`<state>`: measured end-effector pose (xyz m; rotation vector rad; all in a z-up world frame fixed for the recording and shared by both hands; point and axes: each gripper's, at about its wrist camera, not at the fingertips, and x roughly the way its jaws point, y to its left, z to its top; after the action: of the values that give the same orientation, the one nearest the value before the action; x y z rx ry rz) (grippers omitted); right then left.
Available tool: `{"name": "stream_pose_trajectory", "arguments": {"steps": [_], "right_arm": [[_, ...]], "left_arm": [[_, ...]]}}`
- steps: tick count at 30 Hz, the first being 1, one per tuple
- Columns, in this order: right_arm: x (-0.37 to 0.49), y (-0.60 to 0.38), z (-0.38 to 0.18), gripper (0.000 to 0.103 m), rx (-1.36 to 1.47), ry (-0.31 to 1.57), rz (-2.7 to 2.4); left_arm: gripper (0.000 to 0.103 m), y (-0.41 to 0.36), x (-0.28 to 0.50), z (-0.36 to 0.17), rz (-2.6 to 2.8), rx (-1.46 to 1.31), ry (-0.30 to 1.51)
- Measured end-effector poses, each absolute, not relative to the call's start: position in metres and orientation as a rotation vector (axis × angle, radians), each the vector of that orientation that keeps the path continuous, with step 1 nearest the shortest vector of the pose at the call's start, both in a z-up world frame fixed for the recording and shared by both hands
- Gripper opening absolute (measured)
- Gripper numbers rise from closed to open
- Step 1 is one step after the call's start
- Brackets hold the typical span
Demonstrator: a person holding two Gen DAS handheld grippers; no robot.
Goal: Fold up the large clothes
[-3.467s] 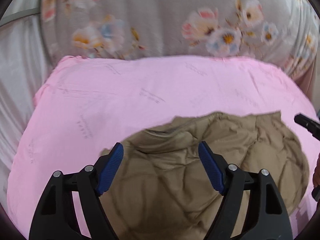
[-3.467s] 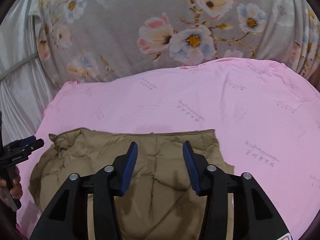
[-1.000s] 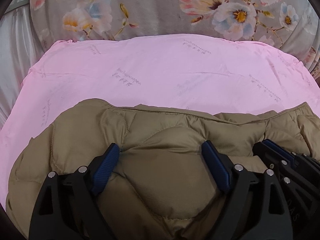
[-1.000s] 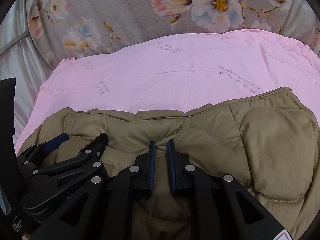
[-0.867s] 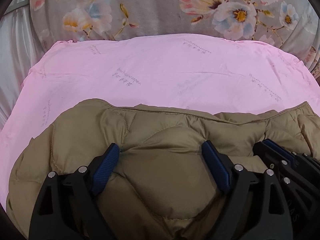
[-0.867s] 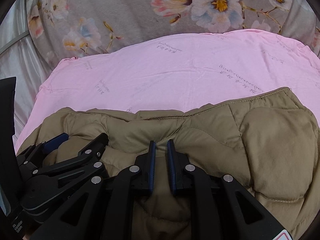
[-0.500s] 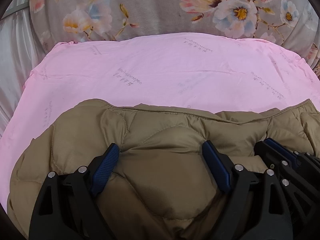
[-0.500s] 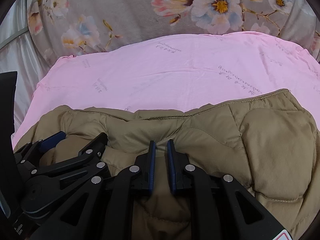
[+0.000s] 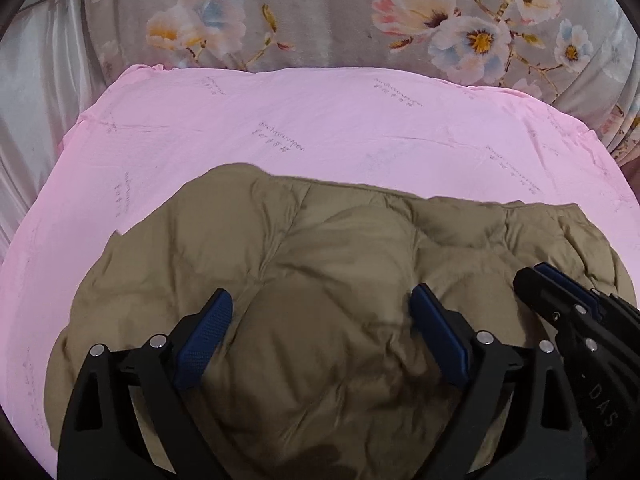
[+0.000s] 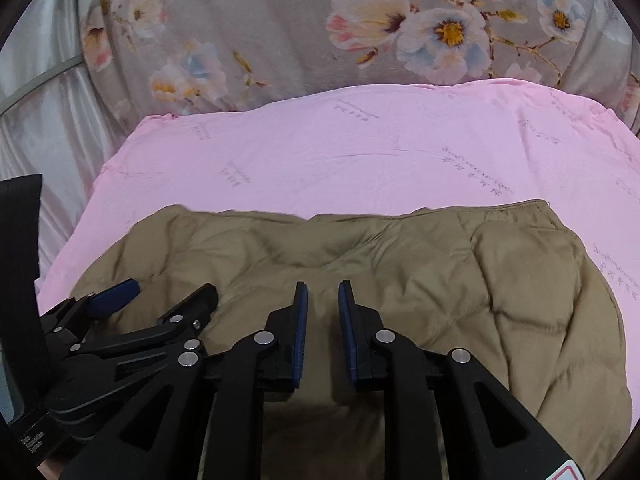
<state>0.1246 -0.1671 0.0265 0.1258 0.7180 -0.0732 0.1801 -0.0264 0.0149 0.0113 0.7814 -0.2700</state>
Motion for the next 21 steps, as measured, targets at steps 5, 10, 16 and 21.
{"name": "stream_pose_trajectory", "arguments": {"steps": [5,10,16,21], "right_arm": [[0.095,-0.147,0.010,0.019,0.060,0.693,-0.106],[0.085,-0.154,-0.007,0.019,0.093,0.656,-0.109],[0.089,-0.157,-0.012,0.018,0.103,0.678,-0.112],[0.093,-0.155,-0.014,0.018,0.095,0.691,-0.125]], "left_arm": [[0.089,-0.008,0.143,0.005,-0.274,0.003,0.764],[0.089,-0.014,0.133,-0.008,-0.237,0.036,0.710],[0.090,-0.017,0.133,-0.013,-0.217,0.053,0.710],[0.090,-0.019,0.134,-0.015,-0.205,0.067,0.721]]}}
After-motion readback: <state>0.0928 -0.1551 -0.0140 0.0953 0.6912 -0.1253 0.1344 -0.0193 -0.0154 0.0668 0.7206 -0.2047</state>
